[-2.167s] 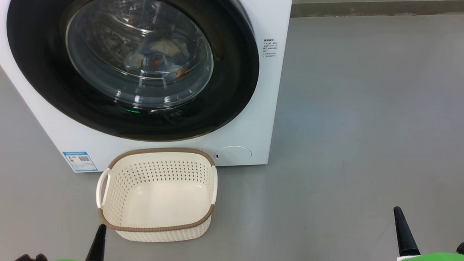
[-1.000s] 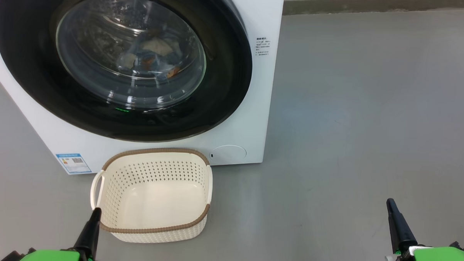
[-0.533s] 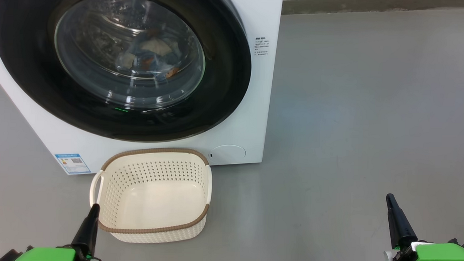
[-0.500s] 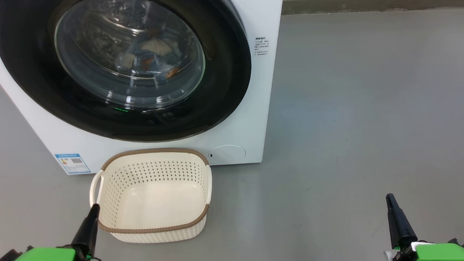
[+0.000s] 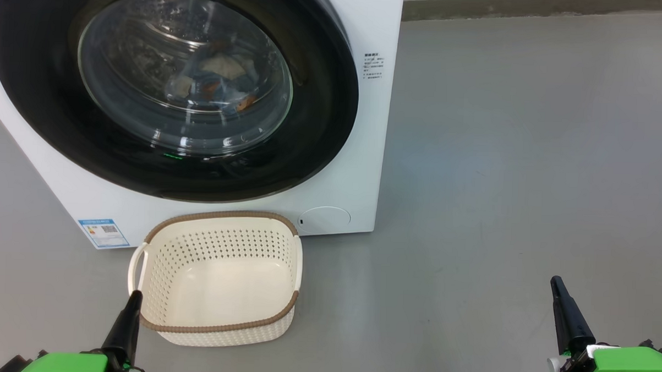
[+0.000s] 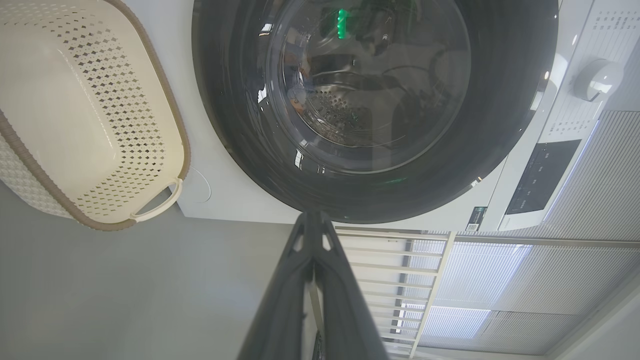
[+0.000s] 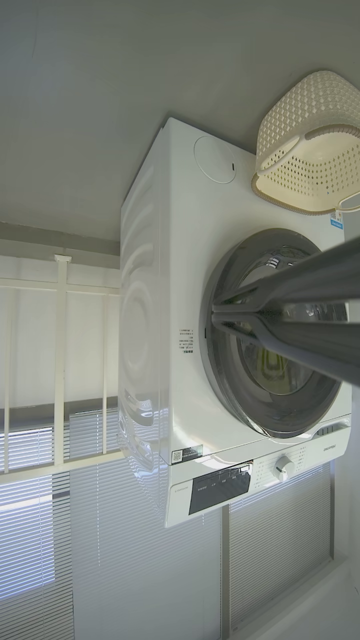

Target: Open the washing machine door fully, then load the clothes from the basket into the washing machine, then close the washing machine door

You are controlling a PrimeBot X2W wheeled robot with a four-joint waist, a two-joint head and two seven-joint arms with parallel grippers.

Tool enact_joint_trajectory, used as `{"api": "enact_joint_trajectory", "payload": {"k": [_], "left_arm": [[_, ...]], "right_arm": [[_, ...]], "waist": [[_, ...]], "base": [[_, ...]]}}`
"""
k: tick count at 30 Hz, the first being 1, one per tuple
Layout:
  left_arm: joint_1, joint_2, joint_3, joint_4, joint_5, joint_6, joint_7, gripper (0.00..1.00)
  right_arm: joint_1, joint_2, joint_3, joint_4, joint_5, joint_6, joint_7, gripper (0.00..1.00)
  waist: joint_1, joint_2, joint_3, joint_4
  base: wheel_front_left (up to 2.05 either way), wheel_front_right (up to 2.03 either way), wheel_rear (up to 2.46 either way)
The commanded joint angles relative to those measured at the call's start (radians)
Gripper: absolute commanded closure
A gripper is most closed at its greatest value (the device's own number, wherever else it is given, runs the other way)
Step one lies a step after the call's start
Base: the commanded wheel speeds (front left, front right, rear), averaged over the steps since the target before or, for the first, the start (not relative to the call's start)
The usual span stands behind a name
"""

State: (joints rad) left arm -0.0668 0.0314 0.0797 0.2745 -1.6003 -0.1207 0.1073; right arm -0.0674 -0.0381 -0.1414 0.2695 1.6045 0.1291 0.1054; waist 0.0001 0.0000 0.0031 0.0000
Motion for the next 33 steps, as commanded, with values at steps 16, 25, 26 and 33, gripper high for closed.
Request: {"api": "enact_joint_trajectory", "payload": {"k": [16,25,26,33], "left_arm": [[-0.041,0.019,0.035,-0.029,-0.008,-0.01,0.007,1.0],[-0.041,0.019,0.035,-0.029,-0.008,-0.01,0.007,1.0],[-0.041,0.019,0.035,-0.029,-0.008,-0.01,0.007,1.0],[-0.041,0.019,0.035,-0.029,-0.008,-0.01,0.007,1.0]], "right_arm": [[-0.041,-0.012,0.028,-0.025,0.004,0.002,0.008,1.0],[-0.041,-0.012,0.028,-0.025,0.004,0.002,0.008,1.0],[-0.041,-0.012,0.028,-0.025,0.004,0.002,0.008,1.0],[-0.041,-0.012,0.028,-0.025,0.004,0.002,0.008,1.0]], "waist": [[0.0,0.0,0.0,0.0],[0.0,0.0,0.0,0.0],[0.0,0.0,0.0,0.0],[0.0,0.0,0.0,0.0]], "base": [[0.0,0.0,0.0],[0.0,0.0,0.0],[0.0,0.0,0.0],[0.0,0.0,0.0]]}}
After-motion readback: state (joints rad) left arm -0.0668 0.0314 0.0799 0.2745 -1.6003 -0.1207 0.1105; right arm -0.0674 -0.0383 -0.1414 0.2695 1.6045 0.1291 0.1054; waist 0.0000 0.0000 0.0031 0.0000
